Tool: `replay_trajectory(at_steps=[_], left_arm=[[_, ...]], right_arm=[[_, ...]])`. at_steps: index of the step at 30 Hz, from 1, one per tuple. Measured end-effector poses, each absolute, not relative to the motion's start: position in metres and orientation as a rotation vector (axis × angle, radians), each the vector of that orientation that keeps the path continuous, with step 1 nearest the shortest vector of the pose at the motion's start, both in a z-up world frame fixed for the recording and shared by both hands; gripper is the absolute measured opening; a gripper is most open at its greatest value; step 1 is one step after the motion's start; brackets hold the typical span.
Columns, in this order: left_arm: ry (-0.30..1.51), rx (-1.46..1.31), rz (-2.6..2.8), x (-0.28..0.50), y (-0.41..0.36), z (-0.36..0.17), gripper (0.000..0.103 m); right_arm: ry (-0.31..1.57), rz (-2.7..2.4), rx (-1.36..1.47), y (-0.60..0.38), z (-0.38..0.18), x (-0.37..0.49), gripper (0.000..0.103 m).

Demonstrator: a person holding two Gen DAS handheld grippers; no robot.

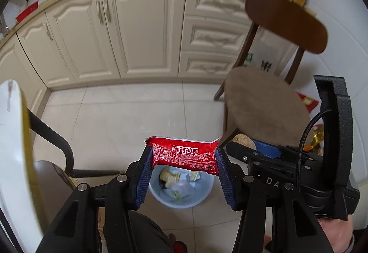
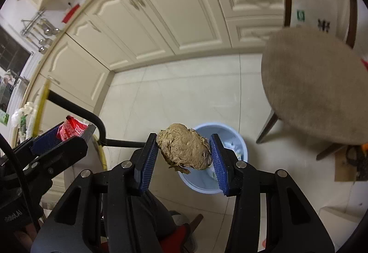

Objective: Collect trash
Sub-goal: 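Lift the red wrapper and bread lump and carry them toward the blue bin, then open both tools over the blue bin to drop the wrapper and lump, then swing both tools back over the table toward the remaining trash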

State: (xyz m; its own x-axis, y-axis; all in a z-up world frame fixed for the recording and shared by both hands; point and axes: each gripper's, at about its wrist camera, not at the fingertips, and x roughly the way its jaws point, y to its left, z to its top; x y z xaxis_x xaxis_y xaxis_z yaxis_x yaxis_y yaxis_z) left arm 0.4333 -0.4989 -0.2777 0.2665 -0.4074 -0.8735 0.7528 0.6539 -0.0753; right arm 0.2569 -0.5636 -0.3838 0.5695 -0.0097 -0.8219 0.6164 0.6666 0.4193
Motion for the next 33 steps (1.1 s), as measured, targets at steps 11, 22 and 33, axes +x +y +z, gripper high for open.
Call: replay_trajectory(at_steps=[11, 22, 33], left_arm=[[1.119, 0.452, -0.779, 0.485, -0.559, -0.314, 0.054], [1.05, 0.504, -0.711, 0.476, -0.564, -0.304, 0.101], [0.898, 0.417, -0.744, 0.428, -0.512, -0.238, 0.101]], right_arm=[[0.959, -0.395, 0.85, -0.579, -0.43, 0.275, 0.051], [0.923, -0.495, 0.908, -0.587, -0.425, 0.262, 0.103], [0.841, -0.531, 0.826, -0.569, -0.355, 0.254, 0.103]])
